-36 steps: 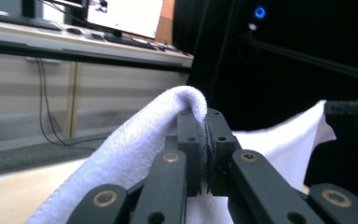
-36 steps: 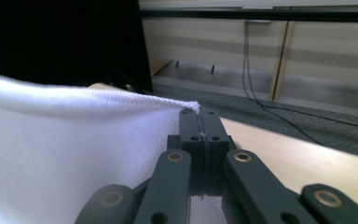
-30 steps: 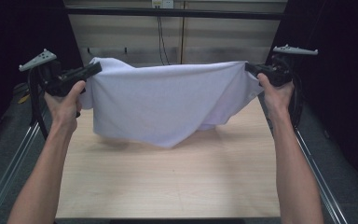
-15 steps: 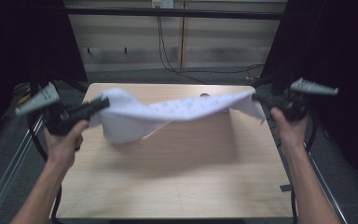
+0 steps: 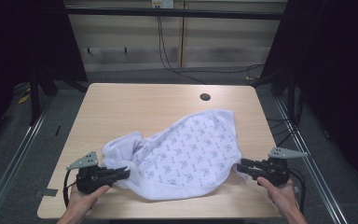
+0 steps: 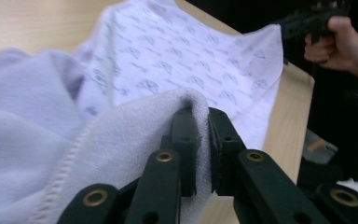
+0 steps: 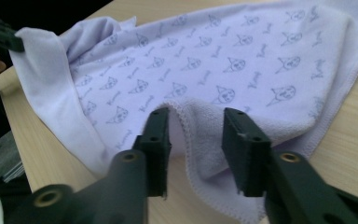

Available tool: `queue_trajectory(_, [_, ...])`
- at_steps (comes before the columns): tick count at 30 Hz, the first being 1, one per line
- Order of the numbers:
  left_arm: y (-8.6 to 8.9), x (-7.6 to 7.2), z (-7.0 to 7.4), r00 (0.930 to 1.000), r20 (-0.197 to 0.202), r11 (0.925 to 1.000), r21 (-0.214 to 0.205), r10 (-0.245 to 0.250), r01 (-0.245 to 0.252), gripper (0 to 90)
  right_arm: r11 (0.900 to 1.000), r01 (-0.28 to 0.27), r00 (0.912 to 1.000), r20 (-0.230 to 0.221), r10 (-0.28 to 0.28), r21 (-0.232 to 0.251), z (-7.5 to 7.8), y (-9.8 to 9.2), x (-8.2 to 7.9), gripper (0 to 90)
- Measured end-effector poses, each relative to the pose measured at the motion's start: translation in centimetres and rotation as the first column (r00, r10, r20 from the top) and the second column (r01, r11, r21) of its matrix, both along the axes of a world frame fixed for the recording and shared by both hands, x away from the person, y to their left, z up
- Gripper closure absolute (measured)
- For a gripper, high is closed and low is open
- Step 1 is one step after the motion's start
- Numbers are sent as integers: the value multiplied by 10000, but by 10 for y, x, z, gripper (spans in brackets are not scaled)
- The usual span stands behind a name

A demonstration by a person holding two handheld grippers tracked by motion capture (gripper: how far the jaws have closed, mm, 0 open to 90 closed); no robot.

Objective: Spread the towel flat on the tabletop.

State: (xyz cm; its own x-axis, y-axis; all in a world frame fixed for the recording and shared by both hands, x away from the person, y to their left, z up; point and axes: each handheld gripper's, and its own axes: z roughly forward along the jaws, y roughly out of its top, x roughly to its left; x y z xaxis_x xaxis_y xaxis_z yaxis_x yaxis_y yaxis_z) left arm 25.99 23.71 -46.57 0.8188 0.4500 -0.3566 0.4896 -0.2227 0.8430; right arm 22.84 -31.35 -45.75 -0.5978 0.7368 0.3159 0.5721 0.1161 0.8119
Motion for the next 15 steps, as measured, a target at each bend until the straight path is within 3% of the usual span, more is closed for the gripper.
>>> queue_trajectory(3, [-2,1,-3,10000,-22,9998,197,-30,31,768,9998,-154,9993,329,158,-110,4,12,-11,552])
queue_trajectory(6, [-1,2,-3,9999,-82,9999,145,-91,92,716,9993,-343,9991,256,347,-156,2,21,-12,537])
queue_trajectory(7, [1,2,-1,9999,-119,10000,-85,-3,2,681,9983,-552,9985,-46,551,-206,-5,32,-9,522])
queue_trajectory(10, [4,3,2,9999,-15,9998,-146,160,-160,592,9948,-894,9957,-283,881,-486,-10,44,-5,511])
queue_trajectory(11, [9,6,6,9988,160,9986,-261,470,-465,573,9911,-1190,9925,-356,1170,-604,-13,59,-1,509])
queue_trajectory(14, [16,12,7,9966,162,9961,-369,807,-800,558,9861,-1446,9888,-500,1408,-822,-16,72,2,496])
queue_trajectory(15, [19,16,4,9953,98,9952,-219,961,-958,558,9790,-1696,9842,-704,1623,-1135,-22,83,7,490])
